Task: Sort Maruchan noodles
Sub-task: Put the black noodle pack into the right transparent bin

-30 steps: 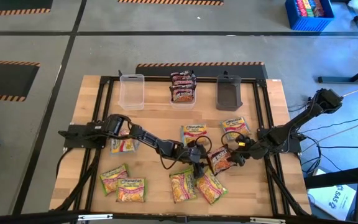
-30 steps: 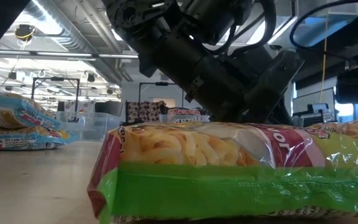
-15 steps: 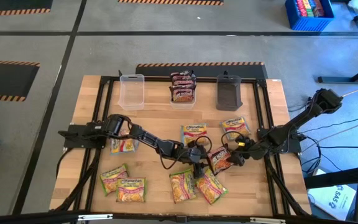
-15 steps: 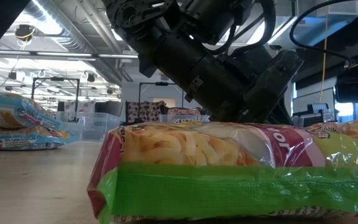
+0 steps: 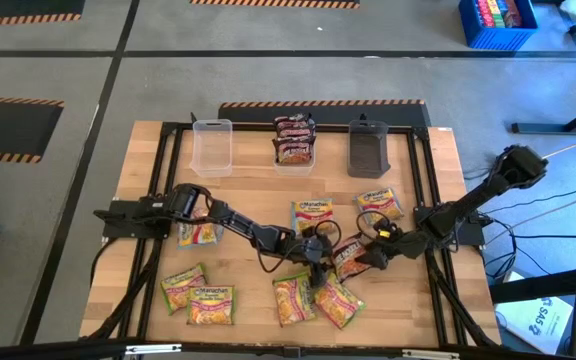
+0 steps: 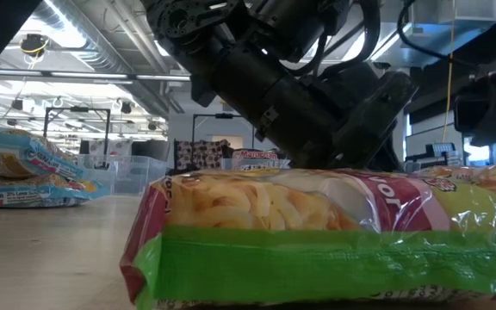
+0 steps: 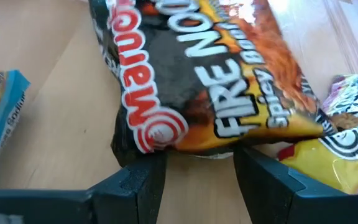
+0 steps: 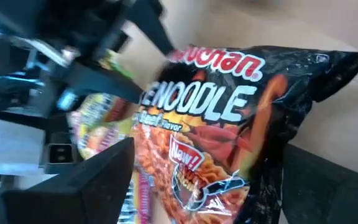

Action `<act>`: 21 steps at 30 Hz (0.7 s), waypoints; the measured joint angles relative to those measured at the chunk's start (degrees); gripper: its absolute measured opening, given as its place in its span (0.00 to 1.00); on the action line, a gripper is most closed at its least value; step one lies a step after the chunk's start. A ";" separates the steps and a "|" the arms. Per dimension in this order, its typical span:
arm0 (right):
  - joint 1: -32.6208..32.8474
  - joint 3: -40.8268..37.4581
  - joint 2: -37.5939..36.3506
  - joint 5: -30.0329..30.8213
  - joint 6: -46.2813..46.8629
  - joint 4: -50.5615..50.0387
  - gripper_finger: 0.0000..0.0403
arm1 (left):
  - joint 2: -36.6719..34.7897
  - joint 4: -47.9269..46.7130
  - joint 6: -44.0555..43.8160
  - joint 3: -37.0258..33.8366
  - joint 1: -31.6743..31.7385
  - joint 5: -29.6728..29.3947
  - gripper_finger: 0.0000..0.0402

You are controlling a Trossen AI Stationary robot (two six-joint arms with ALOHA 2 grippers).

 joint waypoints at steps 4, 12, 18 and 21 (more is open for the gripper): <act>0.00 0.75 0.90 0.60 -3.41 2.48 0.75 | 0.00 0.13 0.05 -0.01 -0.32 -0.39 0.45; 0.00 1.77 0.90 0.73 -8.22 1.94 0.67 | 0.00 0.84 2.97 2.97 -1.29 -0.93 0.45; 0.00 1.79 0.90 1.95 -10.31 0.95 0.50 | -0.13 -2.41 4.15 5.31 -1.29 -1.06 0.45; 0.02 1.86 0.86 1.82 -11.27 1.26 0.40 | -0.11 -4.95 4.91 6.24 -1.28 -2.02 0.45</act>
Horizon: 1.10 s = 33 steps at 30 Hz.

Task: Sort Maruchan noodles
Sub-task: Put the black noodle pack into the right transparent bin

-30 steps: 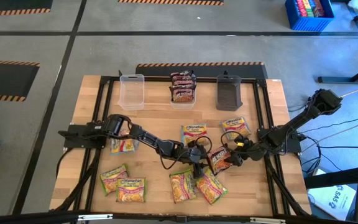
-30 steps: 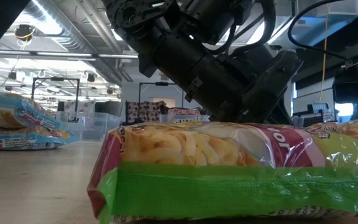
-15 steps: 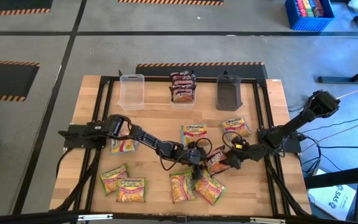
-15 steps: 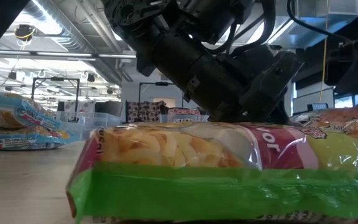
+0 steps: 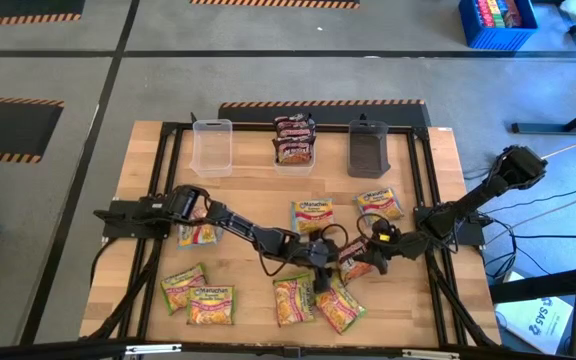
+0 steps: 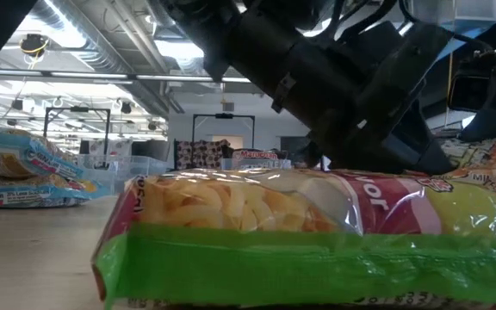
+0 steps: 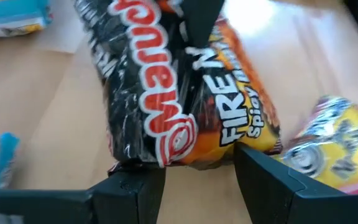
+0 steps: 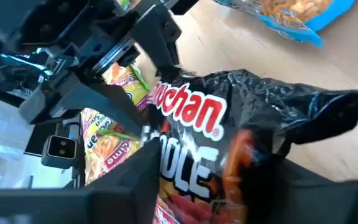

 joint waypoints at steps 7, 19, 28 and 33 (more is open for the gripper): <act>-0.02 0.09 -0.04 -0.37 -6.57 0.22 0.29 | -0.13 -12.58 4.50 4.09 0.08 -0.95 0.45; -0.09 3.45 -0.10 9.07 -31.79 5.64 0.30 | -19.01 -28.94 15.98 -3.42 1.59 -3.61 0.45; -7.00 9.82 -0.09 11.28 -55.17 3.97 0.30 | -33.75 -12.84 16.82 -21.35 9.35 -3.50 0.45; -12.12 10.92 -0.07 5.60 -56.24 -0.61 0.30 | -34.12 -14.90 14.52 -21.23 10.24 -7.20 0.45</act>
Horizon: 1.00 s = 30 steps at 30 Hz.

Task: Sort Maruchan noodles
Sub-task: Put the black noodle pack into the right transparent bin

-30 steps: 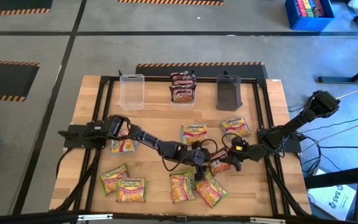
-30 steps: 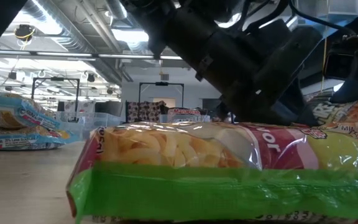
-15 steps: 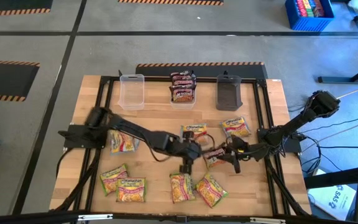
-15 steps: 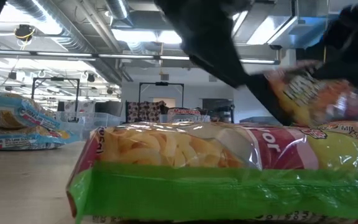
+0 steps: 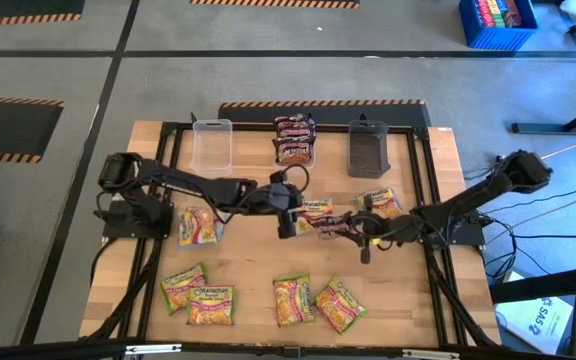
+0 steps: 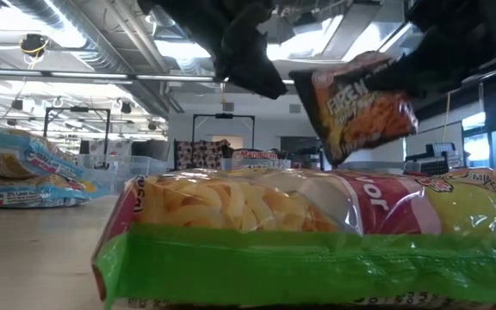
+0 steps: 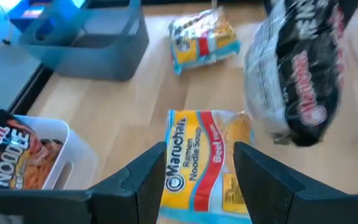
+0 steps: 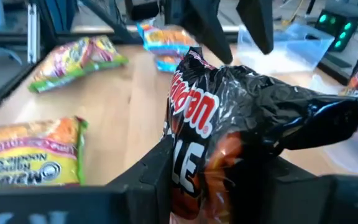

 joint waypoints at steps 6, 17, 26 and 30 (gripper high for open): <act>-4.57 0.01 0.02 -1.15 0.09 -2.73 0.31 | 0.05 0.24 -0.20 3.91 -0.07 7.49 0.53; -6.81 0.01 0.04 -4.57 -4.35 3.25 0.31 | 4.00 8.27 -3.49 4.75 2.52 14.53 0.71; -6.79 -0.04 0.13 -4.28 -6.23 4.70 0.31 | 7.89 12.97 -6.02 4.75 4.78 22.08 0.71; -6.81 -0.06 0.13 -3.94 -6.42 5.89 0.31 | 7.83 13.07 -4.43 4.75 5.50 22.20 0.68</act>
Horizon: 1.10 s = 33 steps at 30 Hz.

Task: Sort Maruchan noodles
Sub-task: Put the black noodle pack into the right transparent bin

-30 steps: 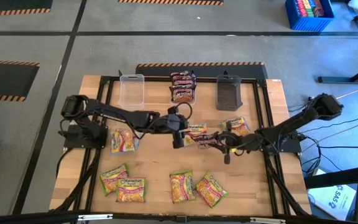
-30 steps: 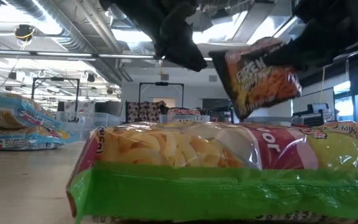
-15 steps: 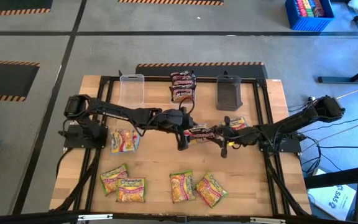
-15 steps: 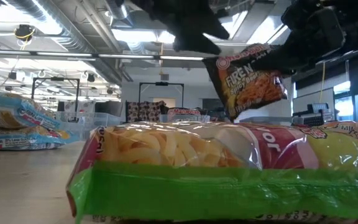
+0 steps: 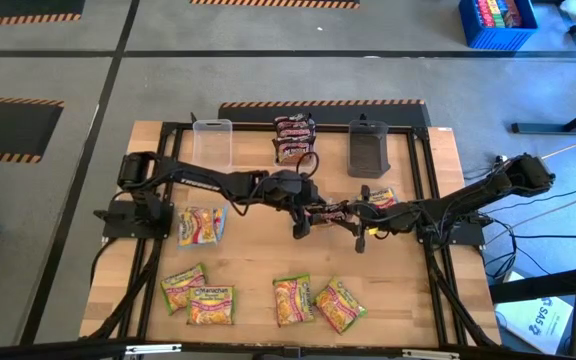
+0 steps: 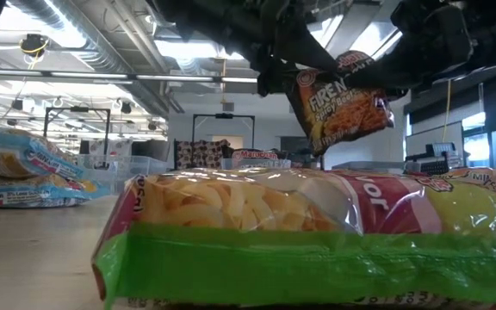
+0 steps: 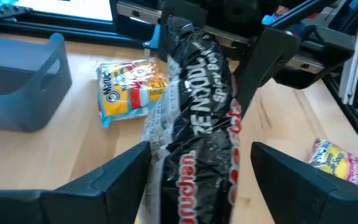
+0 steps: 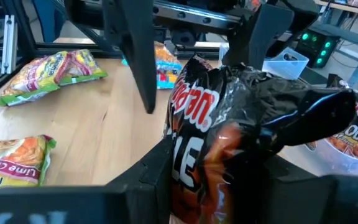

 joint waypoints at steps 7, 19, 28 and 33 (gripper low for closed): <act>-0.39 0.00 -0.01 -0.10 0.09 0.76 0.31 | 0.20 -0.17 1.77 0.00 1.65 1.76 0.51; -0.24 0.42 -0.09 2.88 0.13 3.41 0.48 | 0.22 -1.08 4.08 -0.02 1.71 1.40 0.31; -0.26 3.04 -3.17 5.49 0.07 -3.57 0.69 | -6.87 -11.13 10.33 -0.09 4.98 -4.66 0.29; -0.14 3.28 -3.27 7.61 0.09 -5.19 0.71 | -10.97 -16.87 14.43 -0.09 9.98 -11.59 0.28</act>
